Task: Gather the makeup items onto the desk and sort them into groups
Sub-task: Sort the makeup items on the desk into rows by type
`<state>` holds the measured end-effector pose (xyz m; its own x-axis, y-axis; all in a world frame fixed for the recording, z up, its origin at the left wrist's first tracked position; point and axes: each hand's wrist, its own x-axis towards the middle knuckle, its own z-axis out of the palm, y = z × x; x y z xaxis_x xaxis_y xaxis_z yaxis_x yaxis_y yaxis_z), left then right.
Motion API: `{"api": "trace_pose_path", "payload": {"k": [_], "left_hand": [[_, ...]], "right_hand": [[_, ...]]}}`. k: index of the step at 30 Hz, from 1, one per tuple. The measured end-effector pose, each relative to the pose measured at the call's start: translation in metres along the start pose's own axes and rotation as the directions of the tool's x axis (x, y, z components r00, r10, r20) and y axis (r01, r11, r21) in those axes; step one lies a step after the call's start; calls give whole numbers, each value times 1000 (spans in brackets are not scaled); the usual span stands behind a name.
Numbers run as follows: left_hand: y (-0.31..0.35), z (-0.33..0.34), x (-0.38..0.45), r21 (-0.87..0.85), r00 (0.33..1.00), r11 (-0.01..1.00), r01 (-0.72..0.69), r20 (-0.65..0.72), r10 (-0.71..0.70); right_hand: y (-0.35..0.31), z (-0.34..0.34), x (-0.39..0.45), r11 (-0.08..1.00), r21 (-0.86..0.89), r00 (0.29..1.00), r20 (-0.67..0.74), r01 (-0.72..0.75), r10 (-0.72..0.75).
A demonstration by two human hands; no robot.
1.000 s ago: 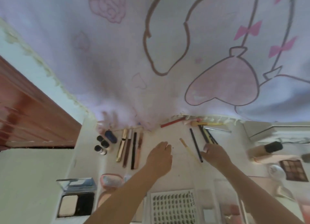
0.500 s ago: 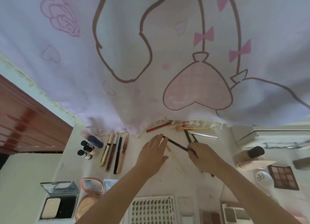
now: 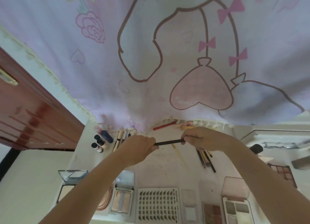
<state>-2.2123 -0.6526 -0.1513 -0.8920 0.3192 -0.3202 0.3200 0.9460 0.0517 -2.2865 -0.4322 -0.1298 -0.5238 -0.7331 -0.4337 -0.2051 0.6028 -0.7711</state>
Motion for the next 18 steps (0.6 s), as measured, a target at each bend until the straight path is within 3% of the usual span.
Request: {"api": "trace_pose_path", "payload": {"k": [9, 12, 14, 18], "left_hand": [[-20, -30, -24, -154, 996, 988, -20, -94, 5], [-46, -38, -40, -318, 984, 939, 135, -68, -165], [-75, -42, -57, -504, 949, 832, 233, -68, -307], [-83, -57, -62, -505, 934, 844, 178, -184, -307]], "right_hand": [[-40, -12, 6, 985, -153, 995, -51, 79, -88], [-50, -36, -9, 976, -211, 977, -195, 48, -90], [-50, -59, -26, 994, -103, 939, -338, 27, -60], [-66, -63, -21, 973, -228, 927, -357, 29, -111]]}}
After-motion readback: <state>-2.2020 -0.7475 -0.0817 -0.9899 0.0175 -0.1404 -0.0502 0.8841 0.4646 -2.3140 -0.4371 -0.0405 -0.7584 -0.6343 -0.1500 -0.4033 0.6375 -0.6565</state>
